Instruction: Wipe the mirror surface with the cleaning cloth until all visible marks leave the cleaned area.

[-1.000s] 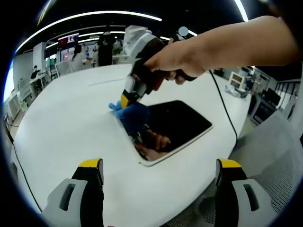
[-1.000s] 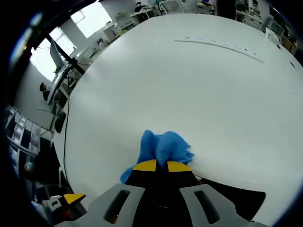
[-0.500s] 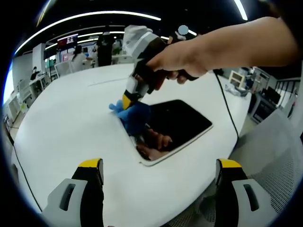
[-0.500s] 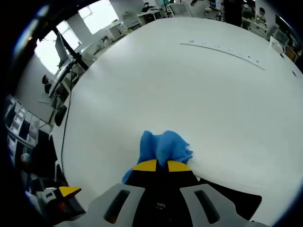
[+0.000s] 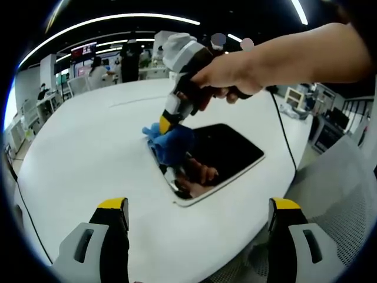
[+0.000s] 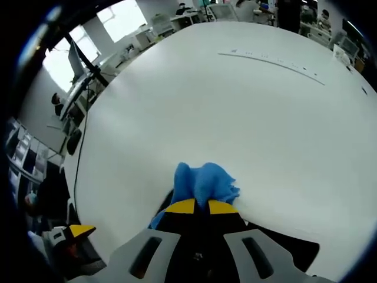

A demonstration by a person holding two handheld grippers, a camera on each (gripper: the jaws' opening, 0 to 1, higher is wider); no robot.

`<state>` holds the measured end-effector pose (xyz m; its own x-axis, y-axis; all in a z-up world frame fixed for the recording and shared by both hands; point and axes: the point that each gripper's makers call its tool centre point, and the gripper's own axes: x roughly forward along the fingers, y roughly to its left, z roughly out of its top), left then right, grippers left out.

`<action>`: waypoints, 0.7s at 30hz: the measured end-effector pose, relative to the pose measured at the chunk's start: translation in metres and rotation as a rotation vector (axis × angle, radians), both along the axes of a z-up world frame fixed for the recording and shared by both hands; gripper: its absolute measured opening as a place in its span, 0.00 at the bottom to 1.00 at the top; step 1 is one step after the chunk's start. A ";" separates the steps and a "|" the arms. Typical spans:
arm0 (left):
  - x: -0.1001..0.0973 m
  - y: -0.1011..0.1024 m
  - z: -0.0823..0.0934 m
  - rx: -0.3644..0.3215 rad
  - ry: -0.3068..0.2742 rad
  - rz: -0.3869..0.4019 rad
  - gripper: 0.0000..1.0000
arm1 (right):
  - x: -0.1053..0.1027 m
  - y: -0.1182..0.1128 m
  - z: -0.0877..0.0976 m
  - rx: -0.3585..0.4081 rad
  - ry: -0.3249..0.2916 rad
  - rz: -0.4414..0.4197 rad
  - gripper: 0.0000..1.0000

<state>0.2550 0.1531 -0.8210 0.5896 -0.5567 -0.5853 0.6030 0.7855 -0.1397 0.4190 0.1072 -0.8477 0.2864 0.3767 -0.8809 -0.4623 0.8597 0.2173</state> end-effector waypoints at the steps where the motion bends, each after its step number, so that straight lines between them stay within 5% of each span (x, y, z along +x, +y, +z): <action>1: 0.000 0.000 0.000 0.000 0.000 0.000 0.99 | -0.001 0.000 0.000 -0.001 -0.001 0.001 0.00; 21: 0.001 0.001 0.000 0.005 -0.004 0.004 0.99 | 0.006 -0.016 -0.004 -0.018 0.000 -0.009 0.00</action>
